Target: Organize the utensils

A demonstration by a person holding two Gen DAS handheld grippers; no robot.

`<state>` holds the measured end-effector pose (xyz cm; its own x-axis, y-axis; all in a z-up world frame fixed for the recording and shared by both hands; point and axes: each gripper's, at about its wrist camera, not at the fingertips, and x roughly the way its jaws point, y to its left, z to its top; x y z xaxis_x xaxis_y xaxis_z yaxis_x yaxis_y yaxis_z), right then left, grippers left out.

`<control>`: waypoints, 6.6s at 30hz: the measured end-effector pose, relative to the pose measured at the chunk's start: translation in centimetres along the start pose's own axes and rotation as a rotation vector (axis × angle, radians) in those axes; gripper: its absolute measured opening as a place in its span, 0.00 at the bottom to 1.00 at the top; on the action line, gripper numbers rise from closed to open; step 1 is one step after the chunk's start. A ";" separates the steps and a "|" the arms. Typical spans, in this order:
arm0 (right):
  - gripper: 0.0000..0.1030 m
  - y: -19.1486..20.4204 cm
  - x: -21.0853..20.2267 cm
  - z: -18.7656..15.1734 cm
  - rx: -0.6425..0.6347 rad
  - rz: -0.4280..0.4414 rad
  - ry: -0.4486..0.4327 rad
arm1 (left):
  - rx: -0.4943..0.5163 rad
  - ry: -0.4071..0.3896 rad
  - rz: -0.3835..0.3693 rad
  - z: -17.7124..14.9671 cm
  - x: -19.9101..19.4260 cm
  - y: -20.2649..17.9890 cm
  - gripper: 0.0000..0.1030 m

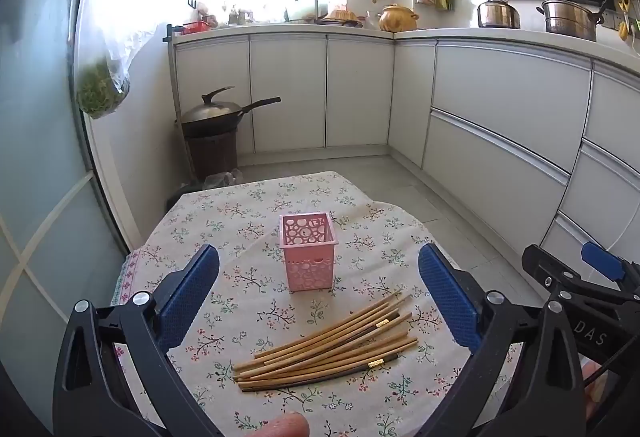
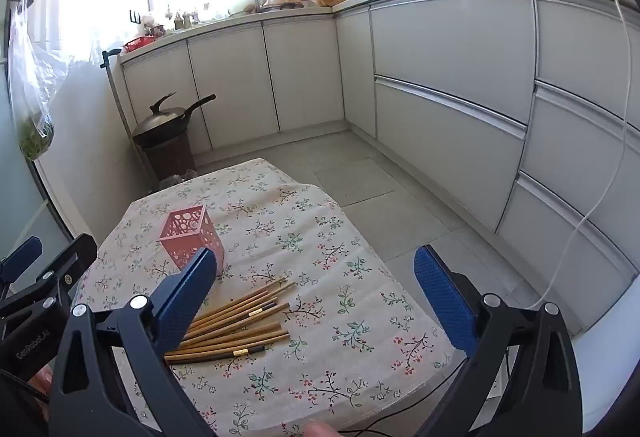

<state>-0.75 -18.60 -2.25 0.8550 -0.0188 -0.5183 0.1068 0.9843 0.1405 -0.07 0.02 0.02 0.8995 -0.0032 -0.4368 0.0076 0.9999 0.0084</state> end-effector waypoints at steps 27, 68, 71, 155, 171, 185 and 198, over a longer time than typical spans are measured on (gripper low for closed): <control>0.93 -0.1 -0.2 0.0 0.006 0.005 0.004 | -0.012 0.032 0.007 -0.3 0.8 0.3 0.93; 0.93 -0.2 0.3 -0.6 0.007 0.004 0.009 | -0.019 0.039 0.009 -0.6 0.9 0.9 0.93; 0.93 -0.2 0.3 -0.6 0.008 0.004 0.010 | -0.019 0.040 0.009 -0.6 0.9 0.9 0.93; 0.93 -14.5 9.3 -2.2 0.809 0.339 0.560 | 0.827 1.003 -0.554 -11.5 18.7 -10.6 0.20; 0.64 -3.9 16.7 -9.4 0.694 0.248 0.863 | 0.048 0.443 -0.536 0.0 5.8 4.9 0.06; 0.19 1.3 21.0 -10.6 0.684 -0.040 0.882 | -0.160 0.021 -0.508 6.1 -2.5 14.7 0.06; 0.18 2.6 22.4 -10.0 0.701 -0.107 0.885 | -0.197 -0.052 -0.510 6.8 -4.2 15.9 0.06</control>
<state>13.66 -14.73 -21.92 0.1949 0.3074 -0.9314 0.6564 0.6647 0.3568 -0.71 15.82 8.10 0.8239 -0.4832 -0.2962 0.3706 0.8547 -0.3635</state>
